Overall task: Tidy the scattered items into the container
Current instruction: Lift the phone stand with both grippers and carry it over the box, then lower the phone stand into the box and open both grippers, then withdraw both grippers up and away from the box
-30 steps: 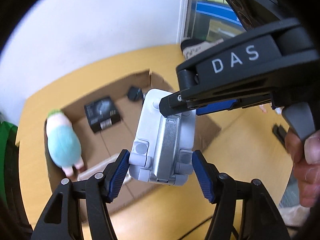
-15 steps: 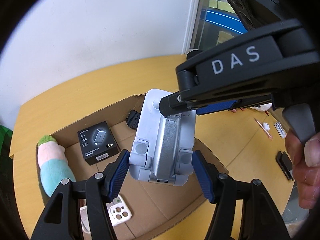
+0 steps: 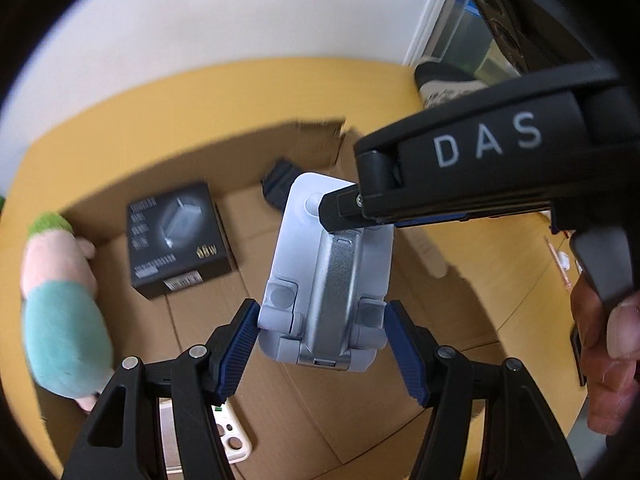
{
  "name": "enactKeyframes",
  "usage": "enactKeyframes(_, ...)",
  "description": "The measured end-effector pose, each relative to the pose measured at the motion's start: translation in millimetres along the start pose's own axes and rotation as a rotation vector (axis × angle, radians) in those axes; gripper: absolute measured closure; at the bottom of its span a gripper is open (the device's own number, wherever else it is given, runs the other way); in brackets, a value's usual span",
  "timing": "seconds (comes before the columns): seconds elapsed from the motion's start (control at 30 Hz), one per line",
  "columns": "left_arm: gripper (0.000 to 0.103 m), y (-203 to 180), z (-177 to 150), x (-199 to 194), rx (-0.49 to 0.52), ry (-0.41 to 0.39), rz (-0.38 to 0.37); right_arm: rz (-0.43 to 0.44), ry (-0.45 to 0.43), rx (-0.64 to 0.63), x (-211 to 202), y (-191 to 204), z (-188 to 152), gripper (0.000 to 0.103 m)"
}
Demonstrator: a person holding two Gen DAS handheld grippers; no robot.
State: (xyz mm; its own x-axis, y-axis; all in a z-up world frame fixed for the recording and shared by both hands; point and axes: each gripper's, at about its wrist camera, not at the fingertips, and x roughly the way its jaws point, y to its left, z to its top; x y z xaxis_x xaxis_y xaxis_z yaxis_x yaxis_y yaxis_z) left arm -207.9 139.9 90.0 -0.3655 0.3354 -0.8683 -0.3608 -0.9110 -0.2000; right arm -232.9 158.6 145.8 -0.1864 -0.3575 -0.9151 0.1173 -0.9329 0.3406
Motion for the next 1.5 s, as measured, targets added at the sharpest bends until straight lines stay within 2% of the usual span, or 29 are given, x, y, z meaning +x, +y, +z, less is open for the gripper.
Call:
enactKeyframes(0.27,0.040,12,-16,64,-0.059,0.138,-0.013,-0.020,0.107,0.010,70,-27,-2,0.050)
enactKeyframes(0.47,0.040,26,-27,91,-0.123,0.212,-0.025,-0.021,0.163,0.019,105,-34,-7,0.051)
enactKeyframes(0.5,0.040,27,-28,93,-0.125,0.214,-0.024,-0.022,0.169,0.020,109,-35,-8,0.051)
enactKeyframes(0.53,0.054,27,-28,92,-0.122,0.208,-0.016,-0.018,0.169,0.024,112,-36,-9,0.050)
enactKeyframes(0.6,0.058,31,-26,93,-0.129,0.206,-0.010,-0.019,0.171,0.010,115,-35,-9,0.051)
enactKeyframes(0.83,0.057,34,-29,91,-0.141,0.225,0.008,-0.028,0.178,-0.013,113,-31,-10,0.050)
enactKeyframes(0.87,0.057,35,-30,86,-0.144,0.223,0.017,-0.040,0.170,-0.031,108,-28,-12,0.045)
enactKeyframes(0.9,0.057,36,-31,80,-0.149,0.220,0.024,-0.042,0.160,-0.047,102,-25,-15,0.034)
enactKeyframes(0.97,0.057,41,-35,64,-0.165,0.203,0.039,-0.039,0.132,-0.075,82,-17,-20,0.022)
enactKeyframes(1.07,0.056,45,-28,20,-0.171,0.138,0.091,-0.050,0.089,-0.120,45,-3,-29,0.010)
enactKeyframes(1.17,0.044,42,-23,-38,-0.174,0.040,0.158,-0.077,0.035,-0.176,-2,13,-37,0.008)
enactKeyframes(1.23,0.030,44,-21,-82,-0.185,-0.040,0.195,-0.085,-0.018,-0.208,-40,23,-43,0.004)
enactKeyframes(1.3,0.024,42,-18,-123,-0.195,-0.118,0.237,-0.096,-0.065,-0.231,-77,35,-53,0.000)
enactKeyframes(1.37,0.024,41,-15,-168,-0.210,-0.175,0.271,-0.109,-0.090,-0.262,-108,54,-68,0.000)
enactKeyframes(1.5,0.024,31,-15,-232,-0.203,-0.224,0.334,-0.143,-0.129,-0.341,-160,95,-100,0.000)
